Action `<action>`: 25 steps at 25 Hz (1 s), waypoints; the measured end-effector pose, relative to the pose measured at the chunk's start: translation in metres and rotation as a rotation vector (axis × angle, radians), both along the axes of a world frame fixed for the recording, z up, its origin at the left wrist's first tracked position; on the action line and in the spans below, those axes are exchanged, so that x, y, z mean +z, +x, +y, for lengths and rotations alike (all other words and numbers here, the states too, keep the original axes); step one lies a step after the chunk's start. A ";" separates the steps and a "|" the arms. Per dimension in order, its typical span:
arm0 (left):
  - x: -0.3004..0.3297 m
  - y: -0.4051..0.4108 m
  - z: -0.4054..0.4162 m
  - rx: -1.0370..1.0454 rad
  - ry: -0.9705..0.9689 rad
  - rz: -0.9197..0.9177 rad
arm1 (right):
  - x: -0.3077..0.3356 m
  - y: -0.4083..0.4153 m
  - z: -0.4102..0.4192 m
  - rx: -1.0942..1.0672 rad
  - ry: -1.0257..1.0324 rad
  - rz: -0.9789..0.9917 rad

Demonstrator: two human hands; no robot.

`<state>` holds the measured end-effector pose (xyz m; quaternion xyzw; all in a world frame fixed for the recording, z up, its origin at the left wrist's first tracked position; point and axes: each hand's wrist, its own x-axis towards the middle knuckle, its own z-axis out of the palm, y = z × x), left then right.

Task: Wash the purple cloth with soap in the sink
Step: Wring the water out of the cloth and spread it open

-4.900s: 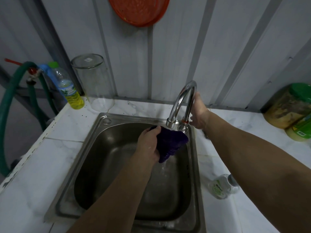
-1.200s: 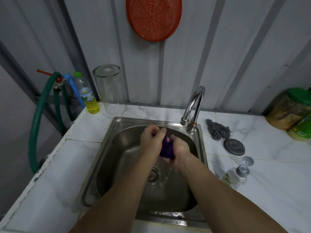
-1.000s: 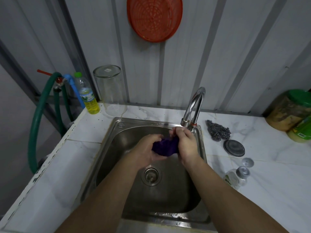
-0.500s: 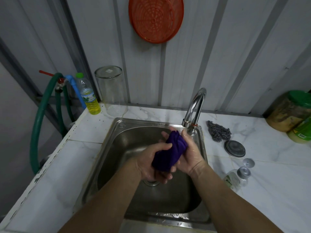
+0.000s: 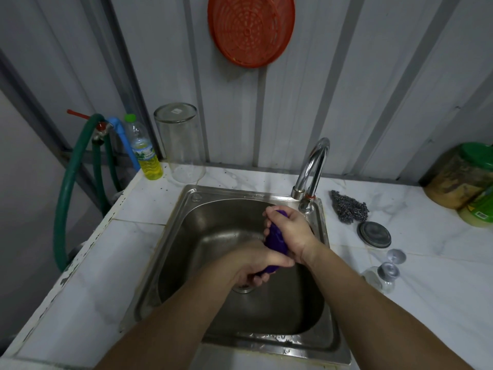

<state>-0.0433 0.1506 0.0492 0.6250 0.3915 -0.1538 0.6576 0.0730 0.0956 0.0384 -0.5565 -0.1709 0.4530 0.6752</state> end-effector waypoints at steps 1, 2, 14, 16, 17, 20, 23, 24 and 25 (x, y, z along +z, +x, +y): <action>-0.003 0.004 -0.003 -0.004 0.141 0.050 | 0.000 -0.002 0.002 -0.024 -0.045 -0.052; -0.004 0.008 -0.006 -0.026 0.304 0.071 | -0.001 -0.004 0.005 -0.055 -0.092 -0.101; -0.028 0.000 -0.022 -0.274 1.217 -0.044 | -0.022 -0.009 0.014 -0.351 -0.446 -0.300; -0.031 0.001 -0.021 -0.255 1.237 -0.100 | -0.023 -0.009 0.015 -0.369 -0.444 -0.278; -0.032 0.002 -0.020 -0.258 1.235 -0.114 | -0.022 -0.008 0.015 -0.372 -0.435 -0.260; -0.028 0.002 -0.015 -0.252 1.231 -0.060 | -0.019 -0.006 0.017 -0.366 -0.396 -0.201; -0.025 -0.001 -0.001 -0.118 1.170 -0.049 | -0.015 0.001 0.011 -0.295 -0.314 -0.187; -0.024 -0.003 0.004 -0.104 1.119 -0.048 | -0.013 0.003 0.008 -0.254 -0.269 -0.152; -0.023 -0.003 0.008 -0.103 1.047 -0.048 | -0.011 0.005 0.005 -0.219 -0.233 -0.112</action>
